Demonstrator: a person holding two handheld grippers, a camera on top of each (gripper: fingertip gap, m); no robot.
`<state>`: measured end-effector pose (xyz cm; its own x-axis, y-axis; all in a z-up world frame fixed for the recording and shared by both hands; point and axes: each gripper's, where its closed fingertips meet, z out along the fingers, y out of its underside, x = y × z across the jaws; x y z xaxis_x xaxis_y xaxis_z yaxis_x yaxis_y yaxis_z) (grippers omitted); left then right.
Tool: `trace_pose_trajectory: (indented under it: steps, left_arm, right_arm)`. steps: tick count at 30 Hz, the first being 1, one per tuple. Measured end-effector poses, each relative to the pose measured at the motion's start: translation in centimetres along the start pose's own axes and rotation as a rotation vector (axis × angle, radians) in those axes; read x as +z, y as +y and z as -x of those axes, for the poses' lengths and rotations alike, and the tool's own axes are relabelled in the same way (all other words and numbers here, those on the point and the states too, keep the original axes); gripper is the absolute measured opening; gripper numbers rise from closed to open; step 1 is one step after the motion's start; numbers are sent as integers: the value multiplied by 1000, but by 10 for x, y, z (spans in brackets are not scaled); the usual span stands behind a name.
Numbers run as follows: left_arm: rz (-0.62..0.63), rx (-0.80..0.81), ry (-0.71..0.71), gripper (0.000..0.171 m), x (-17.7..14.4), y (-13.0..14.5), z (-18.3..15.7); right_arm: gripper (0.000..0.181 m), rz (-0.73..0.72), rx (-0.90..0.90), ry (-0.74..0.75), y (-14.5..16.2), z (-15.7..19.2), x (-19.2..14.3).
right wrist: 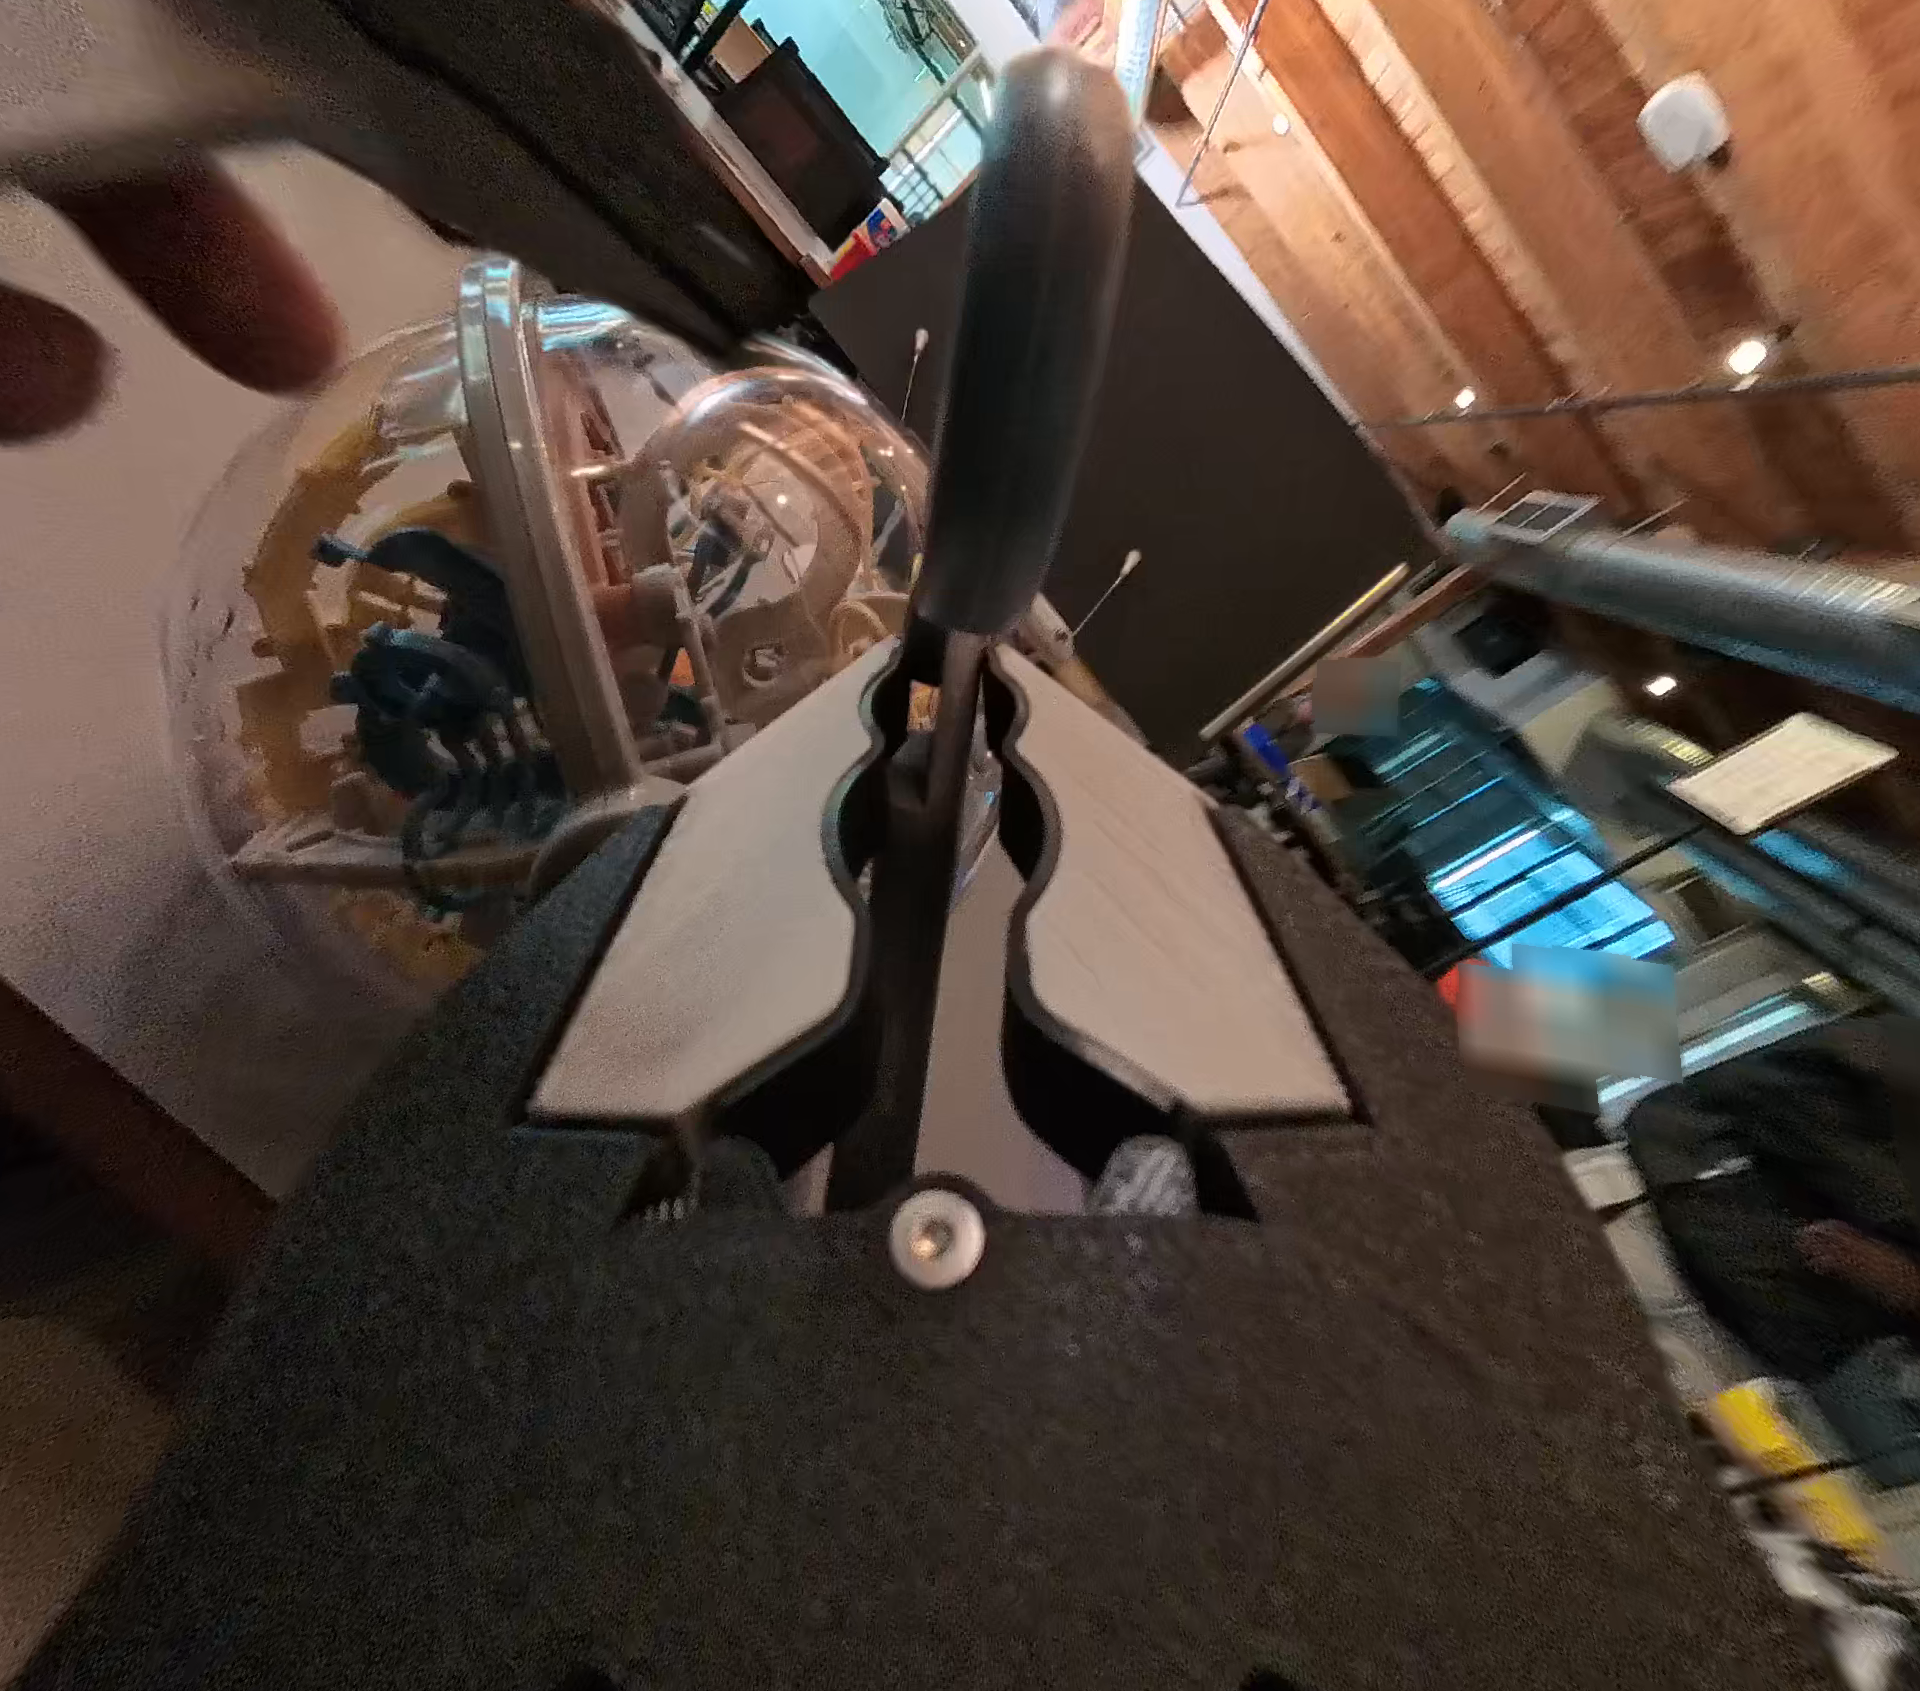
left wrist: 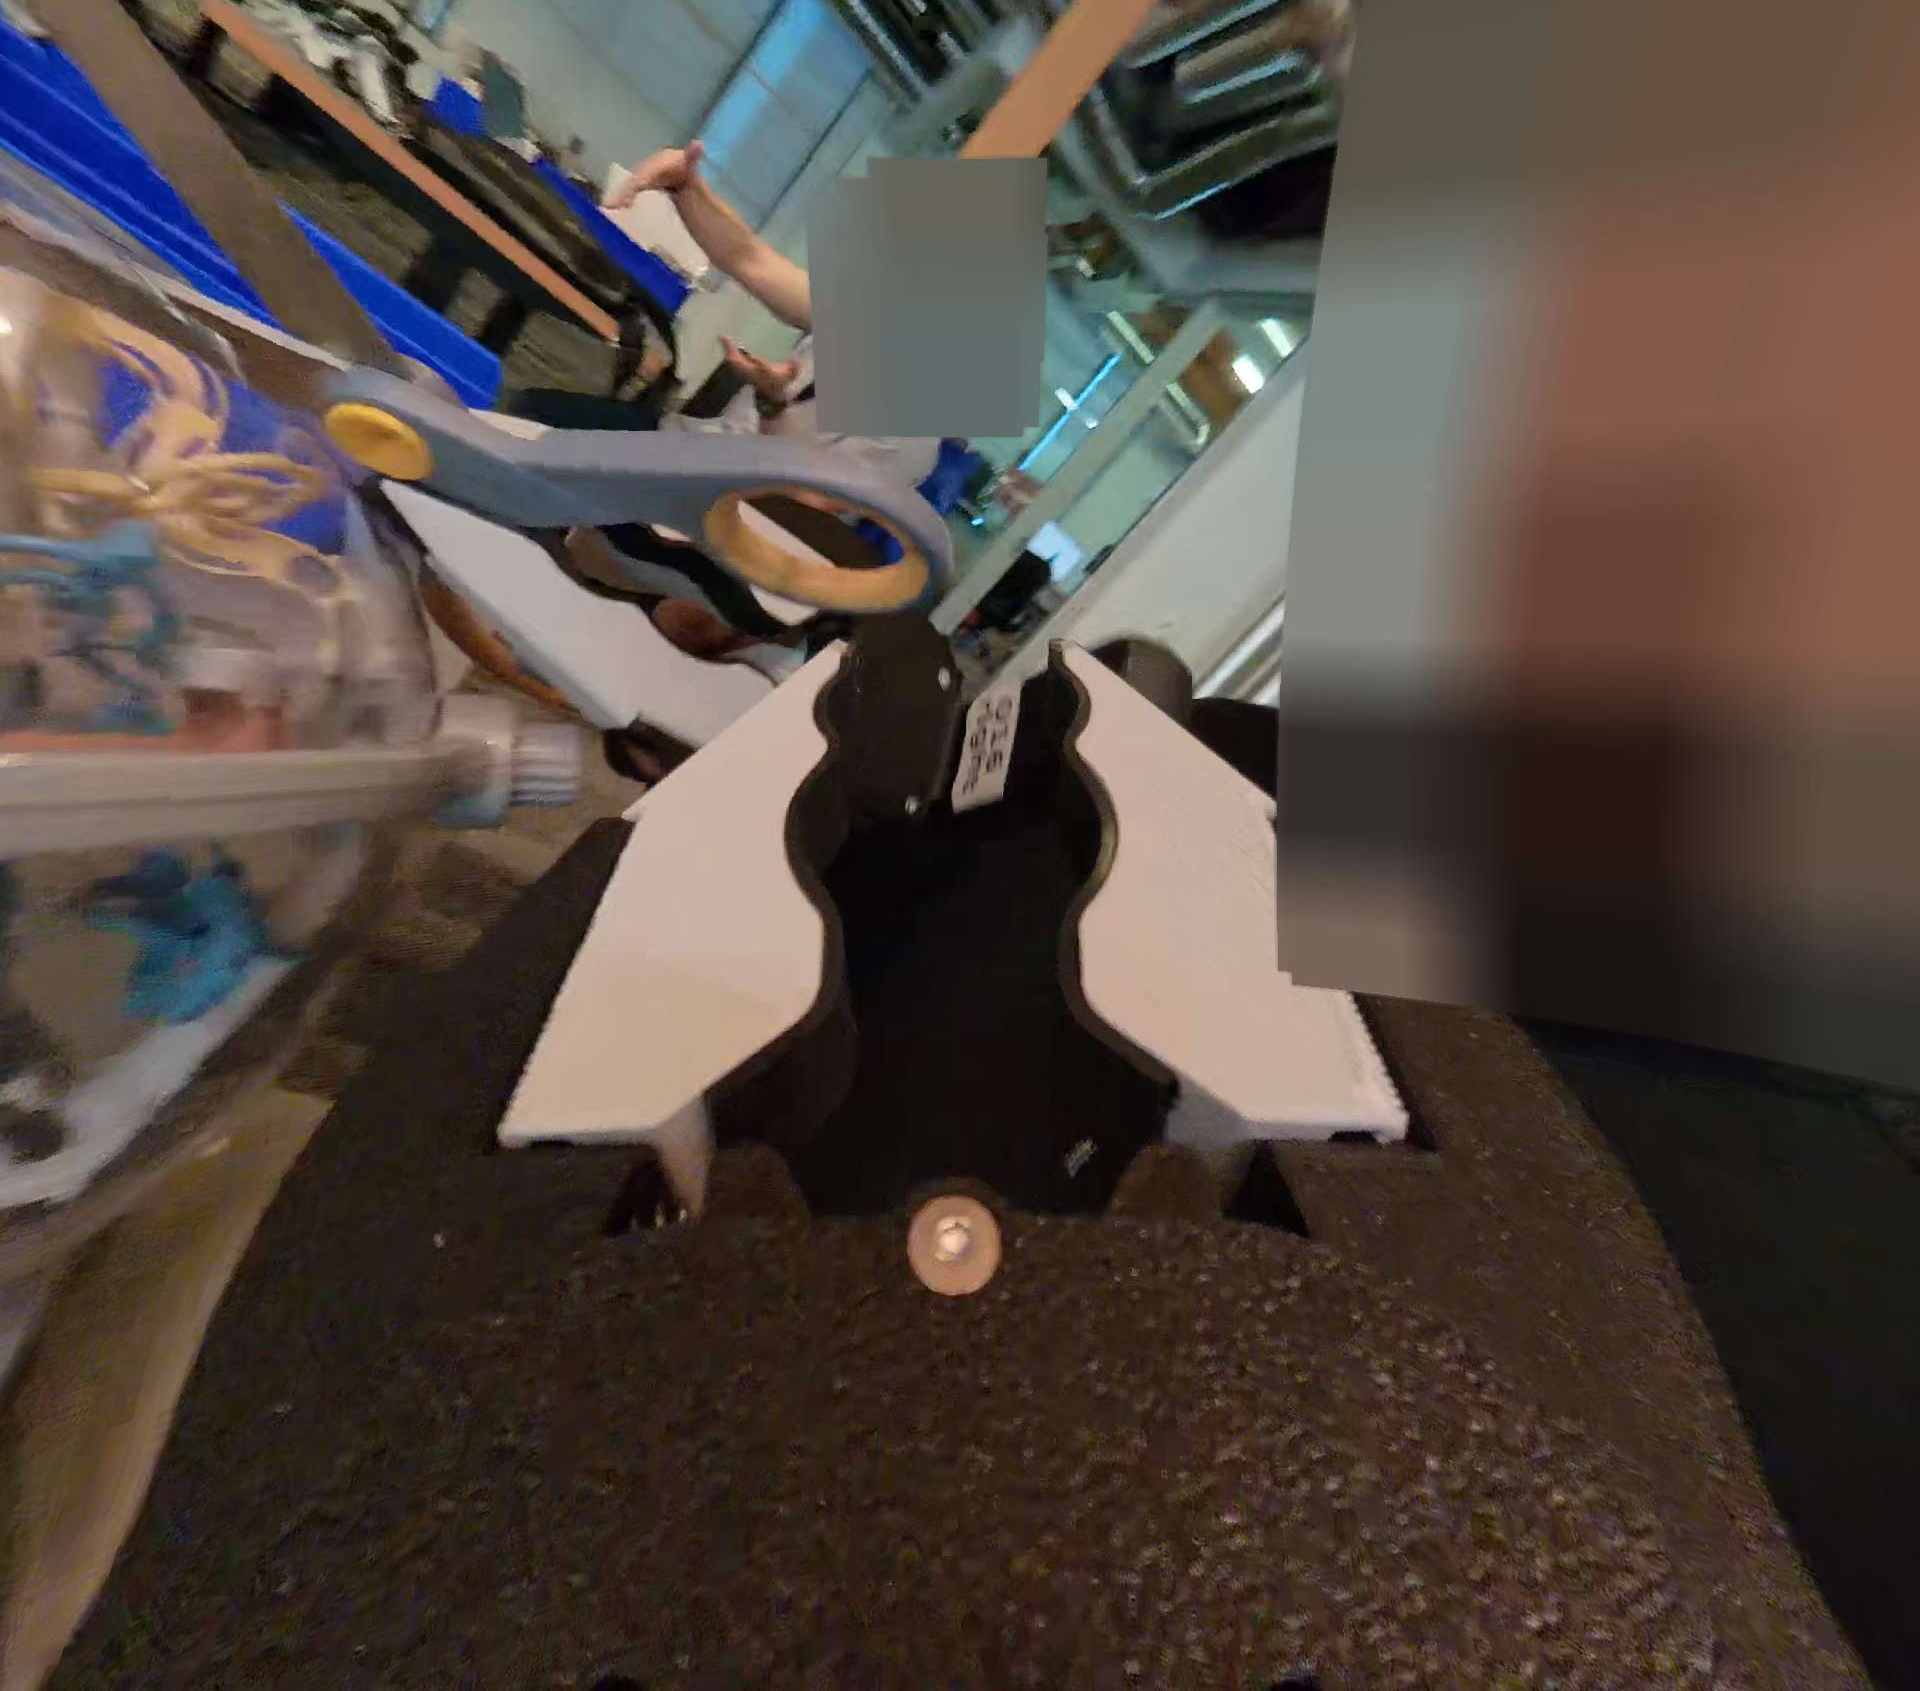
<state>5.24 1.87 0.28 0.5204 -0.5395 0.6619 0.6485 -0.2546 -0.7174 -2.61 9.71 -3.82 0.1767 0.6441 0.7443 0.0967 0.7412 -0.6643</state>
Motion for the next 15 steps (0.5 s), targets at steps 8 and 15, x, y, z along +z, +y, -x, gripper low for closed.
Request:
trace_pose_trajectory:
  steps: [8, 15]
  left_arm:
    - [33, -8, -105, 29, -2, 36, 19]
    - [-132, -41, -132, 31, -35, 31, 36]
  right_arm:
    - [13, -27, -174, 9, -20, 42, -15]
    - [12, -42, -98, -36, -23, 58, -16]
